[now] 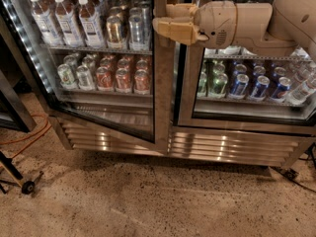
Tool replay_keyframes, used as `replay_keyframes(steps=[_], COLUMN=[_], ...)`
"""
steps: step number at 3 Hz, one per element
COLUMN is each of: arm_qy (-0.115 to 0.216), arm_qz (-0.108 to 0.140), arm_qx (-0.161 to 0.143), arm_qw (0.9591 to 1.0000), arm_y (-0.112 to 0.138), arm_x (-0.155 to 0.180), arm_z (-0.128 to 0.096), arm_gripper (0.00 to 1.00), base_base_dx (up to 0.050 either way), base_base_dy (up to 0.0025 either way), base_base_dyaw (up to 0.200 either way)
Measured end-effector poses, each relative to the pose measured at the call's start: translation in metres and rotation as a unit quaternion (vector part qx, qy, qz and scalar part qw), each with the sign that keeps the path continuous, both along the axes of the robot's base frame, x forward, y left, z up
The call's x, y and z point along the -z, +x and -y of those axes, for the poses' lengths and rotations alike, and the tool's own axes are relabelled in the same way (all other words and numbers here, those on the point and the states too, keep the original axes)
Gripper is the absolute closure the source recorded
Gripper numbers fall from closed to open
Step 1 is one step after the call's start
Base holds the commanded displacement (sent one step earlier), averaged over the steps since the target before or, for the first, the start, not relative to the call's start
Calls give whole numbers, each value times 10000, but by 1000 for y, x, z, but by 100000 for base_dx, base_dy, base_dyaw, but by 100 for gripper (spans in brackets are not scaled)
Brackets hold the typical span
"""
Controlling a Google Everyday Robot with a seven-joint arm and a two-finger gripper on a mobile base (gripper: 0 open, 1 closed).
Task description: Open left fridge door
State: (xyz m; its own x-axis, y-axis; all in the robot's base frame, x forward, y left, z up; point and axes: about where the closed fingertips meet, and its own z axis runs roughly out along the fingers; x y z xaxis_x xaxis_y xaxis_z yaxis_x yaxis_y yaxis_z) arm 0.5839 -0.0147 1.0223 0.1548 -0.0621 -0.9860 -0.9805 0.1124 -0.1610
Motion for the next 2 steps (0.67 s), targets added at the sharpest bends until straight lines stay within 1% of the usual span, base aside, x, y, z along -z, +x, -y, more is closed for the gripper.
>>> replay_keyframes(steps=[1, 2], arm_qy=[0, 0], arm_qz=[0, 0], arm_qx=[0, 0], arm_qw=[10000, 10000], arm_y=[0, 0], arm_x=[0, 0], arm_z=[0, 0], arm_gripper=[100, 100], base_base_dx=[4, 0], base_base_dy=[-7, 0], base_base_dyaw=[-19327, 0])
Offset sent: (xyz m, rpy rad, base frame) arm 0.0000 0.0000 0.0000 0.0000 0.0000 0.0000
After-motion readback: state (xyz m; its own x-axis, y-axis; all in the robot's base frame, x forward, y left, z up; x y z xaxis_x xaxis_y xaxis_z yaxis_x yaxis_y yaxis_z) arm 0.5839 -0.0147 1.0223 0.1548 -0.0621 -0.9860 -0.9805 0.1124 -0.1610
